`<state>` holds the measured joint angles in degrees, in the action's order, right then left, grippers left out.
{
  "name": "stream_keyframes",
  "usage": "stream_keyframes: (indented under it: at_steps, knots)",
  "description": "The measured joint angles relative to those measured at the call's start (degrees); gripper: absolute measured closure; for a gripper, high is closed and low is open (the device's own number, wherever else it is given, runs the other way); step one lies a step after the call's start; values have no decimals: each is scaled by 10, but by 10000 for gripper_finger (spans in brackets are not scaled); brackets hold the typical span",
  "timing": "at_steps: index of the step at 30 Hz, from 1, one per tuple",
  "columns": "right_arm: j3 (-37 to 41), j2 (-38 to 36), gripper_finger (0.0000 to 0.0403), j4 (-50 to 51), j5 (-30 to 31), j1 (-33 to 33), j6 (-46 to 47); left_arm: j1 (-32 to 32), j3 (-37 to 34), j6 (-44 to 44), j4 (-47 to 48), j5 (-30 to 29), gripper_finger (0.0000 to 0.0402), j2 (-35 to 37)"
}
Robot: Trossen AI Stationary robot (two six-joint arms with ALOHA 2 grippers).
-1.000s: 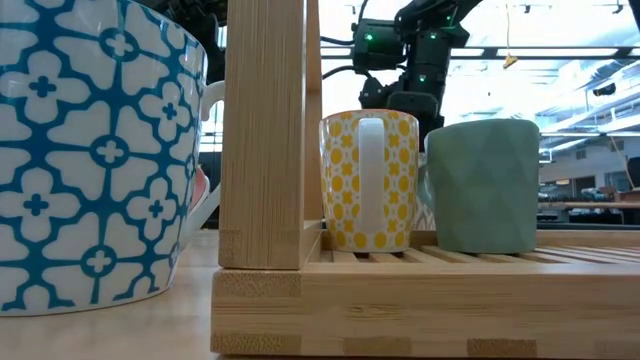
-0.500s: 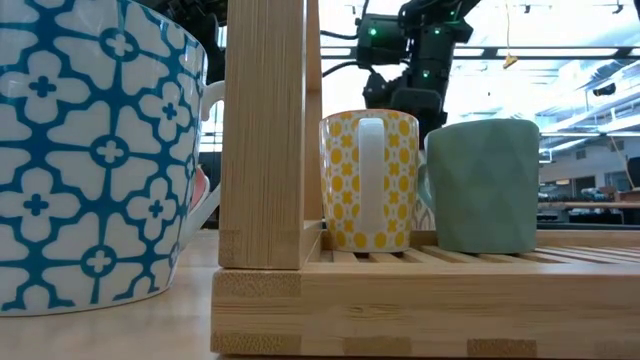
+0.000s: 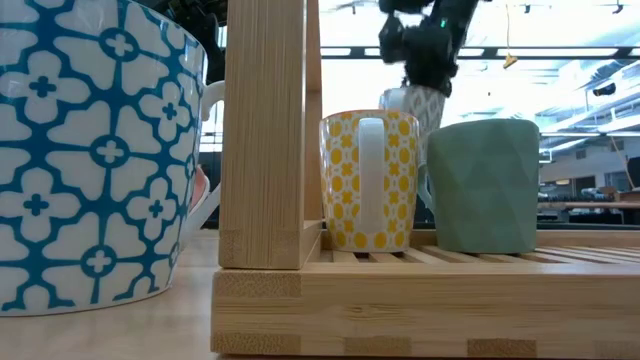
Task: Place coffee mugs
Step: Put the red patterned mug on the shelf
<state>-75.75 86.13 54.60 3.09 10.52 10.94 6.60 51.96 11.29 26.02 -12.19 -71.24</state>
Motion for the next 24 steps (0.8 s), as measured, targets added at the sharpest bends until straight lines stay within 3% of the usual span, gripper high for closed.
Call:
stream_keyframes:
  at_steps: [7,16,24]
  knots:
    - [-84,-25,375,37,-2,-54,0,0,0,0,0,0,225,0]
    - [-200,0,375,67,-2,-153,1,0,0,1,-2,0,225,0]
    - [-234,35,375,73,-9,-243,59,0,0,1,-10,0,225,0]
